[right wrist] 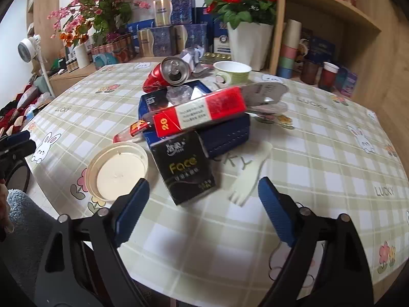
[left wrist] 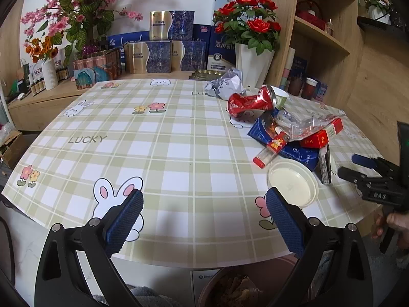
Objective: Collect trash
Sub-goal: 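Grasp the black Face tissue pack with the right gripper, then grasp the white round lid with the left gripper while the right gripper holds the tissue pack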
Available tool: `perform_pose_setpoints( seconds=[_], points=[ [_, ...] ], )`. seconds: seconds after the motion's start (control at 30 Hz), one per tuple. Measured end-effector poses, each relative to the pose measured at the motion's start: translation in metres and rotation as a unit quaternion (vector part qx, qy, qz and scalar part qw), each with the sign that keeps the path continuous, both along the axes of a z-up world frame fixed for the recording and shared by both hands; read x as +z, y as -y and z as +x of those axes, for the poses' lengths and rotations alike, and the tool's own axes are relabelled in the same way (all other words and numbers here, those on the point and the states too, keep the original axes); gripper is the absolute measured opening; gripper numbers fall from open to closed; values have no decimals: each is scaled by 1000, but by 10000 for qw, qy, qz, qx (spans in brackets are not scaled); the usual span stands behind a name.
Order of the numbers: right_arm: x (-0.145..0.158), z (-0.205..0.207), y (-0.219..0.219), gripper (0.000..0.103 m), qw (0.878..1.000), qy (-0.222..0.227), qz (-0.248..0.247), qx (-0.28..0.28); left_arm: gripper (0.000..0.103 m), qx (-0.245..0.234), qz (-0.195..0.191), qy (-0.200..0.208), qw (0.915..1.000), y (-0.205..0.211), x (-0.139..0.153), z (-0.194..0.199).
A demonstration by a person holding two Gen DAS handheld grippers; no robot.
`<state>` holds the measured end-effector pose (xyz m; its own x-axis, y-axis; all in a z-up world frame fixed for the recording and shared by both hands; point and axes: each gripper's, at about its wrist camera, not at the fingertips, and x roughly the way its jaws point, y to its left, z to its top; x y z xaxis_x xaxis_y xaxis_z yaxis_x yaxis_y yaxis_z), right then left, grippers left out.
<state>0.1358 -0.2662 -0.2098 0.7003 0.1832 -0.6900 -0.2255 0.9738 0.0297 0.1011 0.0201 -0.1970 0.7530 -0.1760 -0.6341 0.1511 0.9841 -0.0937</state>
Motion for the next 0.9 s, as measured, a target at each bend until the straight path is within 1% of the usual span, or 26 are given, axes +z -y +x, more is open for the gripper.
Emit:
perform_pose_setpoints(
  seconds=[0.07, 0.2, 0.23, 0.37, 0.4, 0.43, 0.47, 0.53, 0.67, 0.77, 0.9],
  points=[
    [-1, 7, -4, 80, 9998, -28, 95, 157, 94, -29, -3, -24, 10000, 1, -1, 0],
    [-6, 23, -14, 74, 9995, -91, -7, 314, 94, -49, -21, -106, 9999, 3, -4, 1],
    [-7, 28, -13, 72, 9994, -139, 82, 322, 94, -48, -25, -125, 9999, 3, -5, 1],
    [-15, 43, -9, 70, 9976, -402, 436, 346, 94, -67, -21, -166, 9998, 5, -6, 2],
    [-18, 45, -8, 65, 9967, -512, 511, 360, 94, -78, -28, -182, 9998, 5, -7, 2],
    [-19, 46, -8, 56, 9958, -632, 569, 354, 94, -96, -43, -204, 9997, 7, -7, 2],
    [-19, 45, -6, 54, 9948, -701, 650, 351, 94, -128, -63, -226, 9996, 8, -7, 2],
    [-16, 37, -4, 52, 9931, -699, 852, 398, 94, -198, -83, -255, 9994, 12, -8, 2],
    [-10, 21, -2, 51, 9948, -610, 766, 264, 94, -467, -96, -377, 9982, 26, -10, 7],
    [-7, 9, 4, 51, 9949, -512, 865, 102, 94, -790, -46, -512, 9955, 47, -13, 14],
    [-8, -9, 17, 51, 9942, -439, 965, -188, 94, -1046, -22, -636, 9925, 74, -18, 24]
  ],
)
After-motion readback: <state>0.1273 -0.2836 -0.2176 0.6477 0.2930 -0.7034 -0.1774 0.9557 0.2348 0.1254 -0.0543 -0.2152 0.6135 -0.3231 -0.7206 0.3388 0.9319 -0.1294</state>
